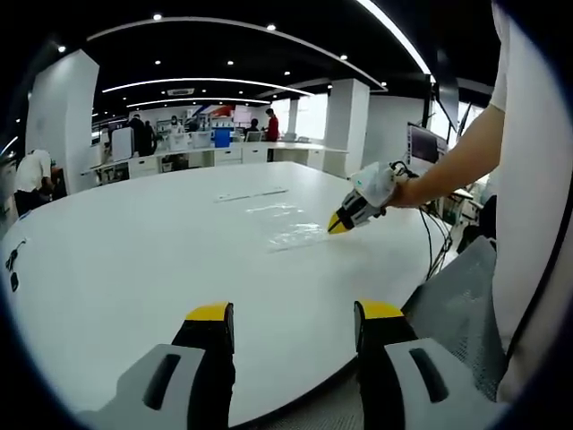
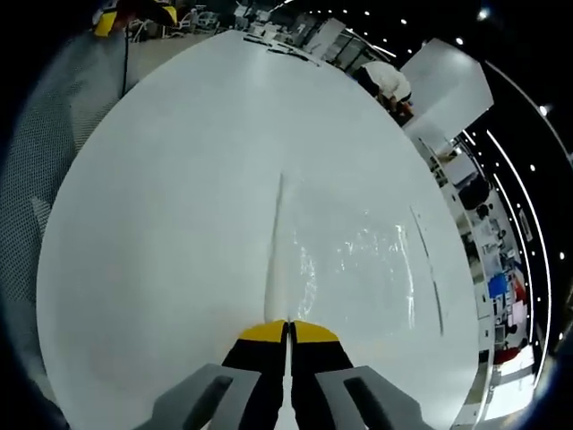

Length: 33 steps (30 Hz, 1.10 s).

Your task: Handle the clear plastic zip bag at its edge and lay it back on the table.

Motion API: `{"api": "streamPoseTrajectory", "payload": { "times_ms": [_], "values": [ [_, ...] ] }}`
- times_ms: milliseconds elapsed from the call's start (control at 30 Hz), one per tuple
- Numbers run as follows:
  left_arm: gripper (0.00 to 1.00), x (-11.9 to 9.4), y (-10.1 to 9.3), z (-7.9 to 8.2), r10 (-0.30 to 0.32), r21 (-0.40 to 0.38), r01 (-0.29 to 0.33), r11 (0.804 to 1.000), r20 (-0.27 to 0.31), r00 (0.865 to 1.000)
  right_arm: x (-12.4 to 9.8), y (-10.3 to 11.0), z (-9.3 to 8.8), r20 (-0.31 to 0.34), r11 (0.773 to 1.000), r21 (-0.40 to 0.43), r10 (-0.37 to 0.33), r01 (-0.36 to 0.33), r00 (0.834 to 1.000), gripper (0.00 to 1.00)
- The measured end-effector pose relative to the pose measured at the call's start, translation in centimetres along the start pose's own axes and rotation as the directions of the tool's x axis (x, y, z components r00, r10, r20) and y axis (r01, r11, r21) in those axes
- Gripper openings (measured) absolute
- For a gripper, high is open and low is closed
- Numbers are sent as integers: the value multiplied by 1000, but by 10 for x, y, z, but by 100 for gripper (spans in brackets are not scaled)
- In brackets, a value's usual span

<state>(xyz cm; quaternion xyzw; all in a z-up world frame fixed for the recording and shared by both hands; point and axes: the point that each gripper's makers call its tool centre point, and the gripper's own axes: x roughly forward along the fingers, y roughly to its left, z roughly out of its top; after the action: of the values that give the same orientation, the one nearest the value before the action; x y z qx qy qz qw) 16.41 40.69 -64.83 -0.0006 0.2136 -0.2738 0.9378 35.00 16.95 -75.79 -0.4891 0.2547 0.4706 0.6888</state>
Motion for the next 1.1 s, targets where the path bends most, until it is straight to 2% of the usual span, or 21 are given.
{"api": "streamPoseTrajectory", "payload": {
  "times_ms": [400, 1100],
  "values": [
    [53, 1, -2, 2, -9, -4, 9, 1000, -1, 1000, -22, -9, 15, 40, 999, -19, -28, 29, 999, 0],
    [53, 0, -8, 1, -41, 4, 41, 999, -6, 999, -84, -23, 45, 111, 992, -44, -115, 120, 987, 0]
  ]
}}
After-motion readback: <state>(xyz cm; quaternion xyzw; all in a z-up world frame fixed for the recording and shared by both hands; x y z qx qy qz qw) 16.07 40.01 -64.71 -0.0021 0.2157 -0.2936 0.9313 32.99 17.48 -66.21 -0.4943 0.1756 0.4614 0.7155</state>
